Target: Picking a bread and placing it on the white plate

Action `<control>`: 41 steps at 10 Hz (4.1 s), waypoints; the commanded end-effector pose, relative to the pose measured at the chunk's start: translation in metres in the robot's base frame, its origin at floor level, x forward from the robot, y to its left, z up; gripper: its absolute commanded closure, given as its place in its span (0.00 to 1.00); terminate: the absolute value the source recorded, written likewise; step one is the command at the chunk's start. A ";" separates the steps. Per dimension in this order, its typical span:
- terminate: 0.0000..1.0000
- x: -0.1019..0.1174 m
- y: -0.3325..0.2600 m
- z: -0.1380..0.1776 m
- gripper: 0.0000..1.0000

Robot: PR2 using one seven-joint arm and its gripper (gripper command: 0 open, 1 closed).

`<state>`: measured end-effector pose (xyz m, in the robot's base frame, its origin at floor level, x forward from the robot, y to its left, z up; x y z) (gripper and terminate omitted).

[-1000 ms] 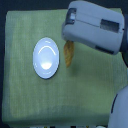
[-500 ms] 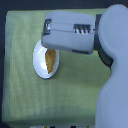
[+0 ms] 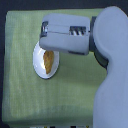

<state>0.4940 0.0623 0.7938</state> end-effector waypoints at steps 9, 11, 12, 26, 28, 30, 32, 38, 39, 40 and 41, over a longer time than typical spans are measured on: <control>0.00 -0.007 0.008 -0.005 0.00; 0.00 -0.006 0.007 -0.005 0.00; 0.00 -0.006 0.009 -0.004 0.00; 0.00 0.003 -0.068 0.166 0.00; 0.00 0.004 -0.094 0.170 0.00; 0.00 0.008 -0.144 0.170 0.00; 0.00 0.009 -0.196 0.166 0.00; 0.00 -0.013 -0.308 0.156 0.00; 0.00 -0.012 -0.315 0.156 0.00; 0.00 -0.009 -0.335 0.157 0.00; 0.00 -0.006 -0.347 0.157 0.00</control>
<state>0.4812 -0.2131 0.9528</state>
